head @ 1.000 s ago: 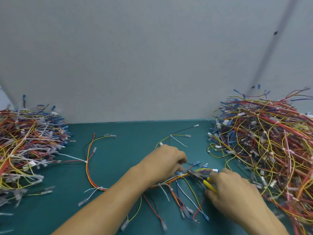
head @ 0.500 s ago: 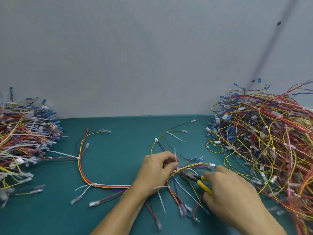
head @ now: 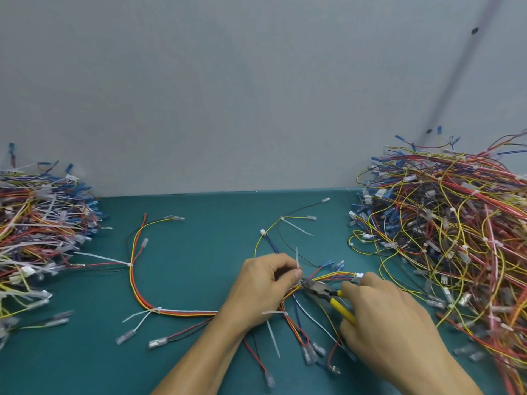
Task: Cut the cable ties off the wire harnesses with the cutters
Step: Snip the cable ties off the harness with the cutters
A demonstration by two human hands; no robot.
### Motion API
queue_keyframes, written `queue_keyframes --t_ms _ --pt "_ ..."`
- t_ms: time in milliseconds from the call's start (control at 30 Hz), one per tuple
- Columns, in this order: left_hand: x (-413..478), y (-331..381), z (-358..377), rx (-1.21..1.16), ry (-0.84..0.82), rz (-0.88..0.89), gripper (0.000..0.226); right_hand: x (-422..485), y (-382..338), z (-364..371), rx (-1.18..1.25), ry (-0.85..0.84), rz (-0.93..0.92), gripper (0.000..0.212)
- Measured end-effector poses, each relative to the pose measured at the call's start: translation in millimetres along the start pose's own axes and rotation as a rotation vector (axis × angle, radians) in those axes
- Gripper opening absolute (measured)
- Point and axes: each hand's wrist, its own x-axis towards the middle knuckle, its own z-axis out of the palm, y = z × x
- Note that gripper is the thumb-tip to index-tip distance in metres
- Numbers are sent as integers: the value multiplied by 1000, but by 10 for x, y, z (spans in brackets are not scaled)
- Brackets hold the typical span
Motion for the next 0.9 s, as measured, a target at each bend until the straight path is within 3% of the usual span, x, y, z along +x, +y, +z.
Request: queue_keyframes --t_ms 100,500,667,900 --pt "-3 12 -5 5 -6 4 9 -3 -30 -11 10 5 -9 9" --pt "1 60 -27 -42 12 -31 10 6 -60 7 -5 14 29 17" --pt "2 78 -25 -48 12 -40 12 12 -89 30 -22 33 24 8" --pt "-2 86 -22 21 48 10 12 37 -131 102 -61 22 47 23"
